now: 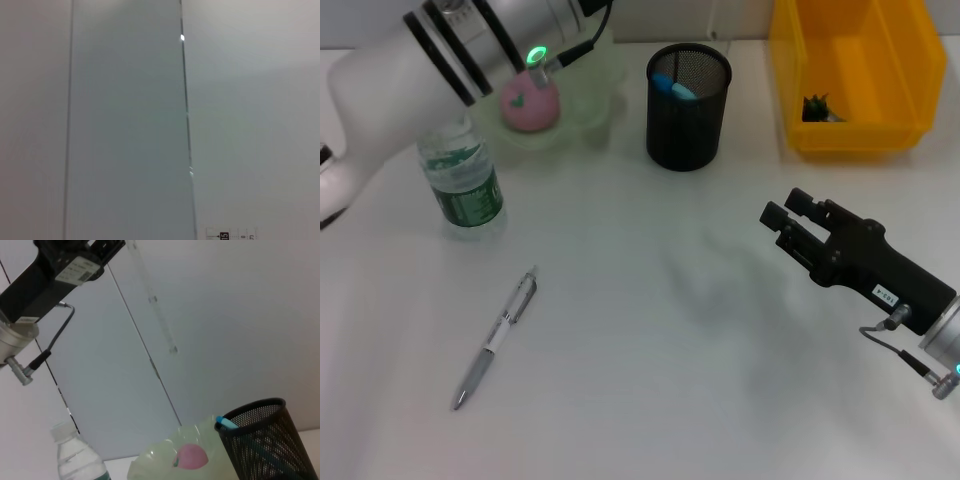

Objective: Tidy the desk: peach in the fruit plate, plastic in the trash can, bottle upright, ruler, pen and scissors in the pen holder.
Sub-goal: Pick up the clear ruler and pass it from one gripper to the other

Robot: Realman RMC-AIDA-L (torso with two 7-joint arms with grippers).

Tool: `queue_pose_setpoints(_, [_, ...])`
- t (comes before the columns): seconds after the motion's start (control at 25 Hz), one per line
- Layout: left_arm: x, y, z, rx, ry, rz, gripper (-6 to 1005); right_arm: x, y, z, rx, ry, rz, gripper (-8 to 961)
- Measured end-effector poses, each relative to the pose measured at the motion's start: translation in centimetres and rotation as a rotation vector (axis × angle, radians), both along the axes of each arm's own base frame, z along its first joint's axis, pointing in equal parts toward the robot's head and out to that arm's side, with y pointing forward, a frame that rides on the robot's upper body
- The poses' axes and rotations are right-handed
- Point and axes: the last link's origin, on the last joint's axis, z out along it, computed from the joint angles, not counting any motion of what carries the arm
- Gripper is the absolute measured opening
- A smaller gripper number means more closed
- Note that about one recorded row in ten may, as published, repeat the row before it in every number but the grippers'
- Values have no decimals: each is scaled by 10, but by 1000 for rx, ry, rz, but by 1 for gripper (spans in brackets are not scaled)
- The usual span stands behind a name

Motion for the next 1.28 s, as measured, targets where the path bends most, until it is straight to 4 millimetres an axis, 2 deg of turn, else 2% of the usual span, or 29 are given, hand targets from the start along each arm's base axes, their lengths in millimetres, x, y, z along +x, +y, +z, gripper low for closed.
queue_pose_setpoints(0.44, [-1, 5, -7, 73, -57, 33, 429, -1, -9, -5, -42, 24, 2, 483])
queue_pose_setpoints(0.64, [-6, 14, -7, 81, -85, 102, 432, -2, -10, -4, -41, 35, 11, 483])
queue_pose_setpoints(0.88, [-8, 15, -20, 95, -30, 123, 435, -5, -11, -4, -48, 40, 27, 483])
queue_pose_setpoints(1.28, [-11, 18, -22, 92, -27, 150, 441, -7, -8, -4, -49, 36, 43, 483])
